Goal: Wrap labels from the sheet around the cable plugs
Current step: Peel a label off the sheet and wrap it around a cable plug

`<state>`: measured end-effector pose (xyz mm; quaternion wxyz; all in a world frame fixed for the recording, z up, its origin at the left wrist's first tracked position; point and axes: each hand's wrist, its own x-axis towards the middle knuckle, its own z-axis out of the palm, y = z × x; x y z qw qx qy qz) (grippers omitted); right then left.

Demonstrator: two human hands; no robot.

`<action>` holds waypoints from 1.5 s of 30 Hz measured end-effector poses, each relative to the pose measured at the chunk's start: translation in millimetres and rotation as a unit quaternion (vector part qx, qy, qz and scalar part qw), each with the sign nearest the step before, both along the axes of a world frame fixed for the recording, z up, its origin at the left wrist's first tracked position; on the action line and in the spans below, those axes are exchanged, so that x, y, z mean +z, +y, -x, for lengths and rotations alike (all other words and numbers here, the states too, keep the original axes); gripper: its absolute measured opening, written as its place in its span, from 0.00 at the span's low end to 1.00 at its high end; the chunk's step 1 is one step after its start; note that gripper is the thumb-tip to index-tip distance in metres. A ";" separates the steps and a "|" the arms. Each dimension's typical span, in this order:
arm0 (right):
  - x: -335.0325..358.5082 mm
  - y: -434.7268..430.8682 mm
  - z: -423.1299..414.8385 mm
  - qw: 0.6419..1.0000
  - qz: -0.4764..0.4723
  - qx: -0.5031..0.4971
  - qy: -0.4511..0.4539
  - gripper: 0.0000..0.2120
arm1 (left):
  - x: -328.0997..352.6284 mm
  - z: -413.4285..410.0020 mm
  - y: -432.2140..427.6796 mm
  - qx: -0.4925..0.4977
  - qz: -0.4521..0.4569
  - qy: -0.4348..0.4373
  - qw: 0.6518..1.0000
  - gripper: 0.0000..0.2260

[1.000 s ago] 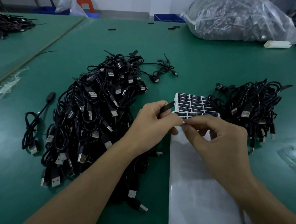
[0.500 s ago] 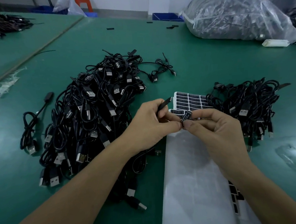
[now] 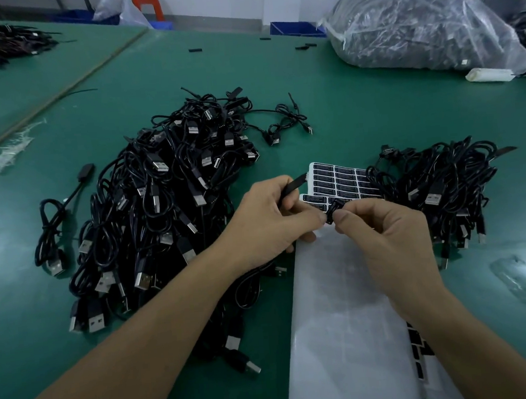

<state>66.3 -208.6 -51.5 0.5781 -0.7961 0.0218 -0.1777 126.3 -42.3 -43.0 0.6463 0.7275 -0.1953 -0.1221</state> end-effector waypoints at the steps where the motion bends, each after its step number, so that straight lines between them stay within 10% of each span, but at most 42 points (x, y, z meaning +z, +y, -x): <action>1: -0.1 0.1 0.2 1.000 -0.001 -0.006 -0.002 0.09 | 1.0 0.9 -0.8 0.010 0.000 0.006 1.000 0.18; 14: 2.6 5.7 6.5 0.997 -0.041 -0.006 -0.065 0.28 | -3.1 4.2 -2.7 -0.030 -0.070 -0.061 0.995 0.13; 45: 0.4 0.9 2.2 0.993 -0.053 -0.041 -0.101 0.25 | -12.6 -2.9 -0.9 -0.007 -0.041 -0.062 0.997 0.07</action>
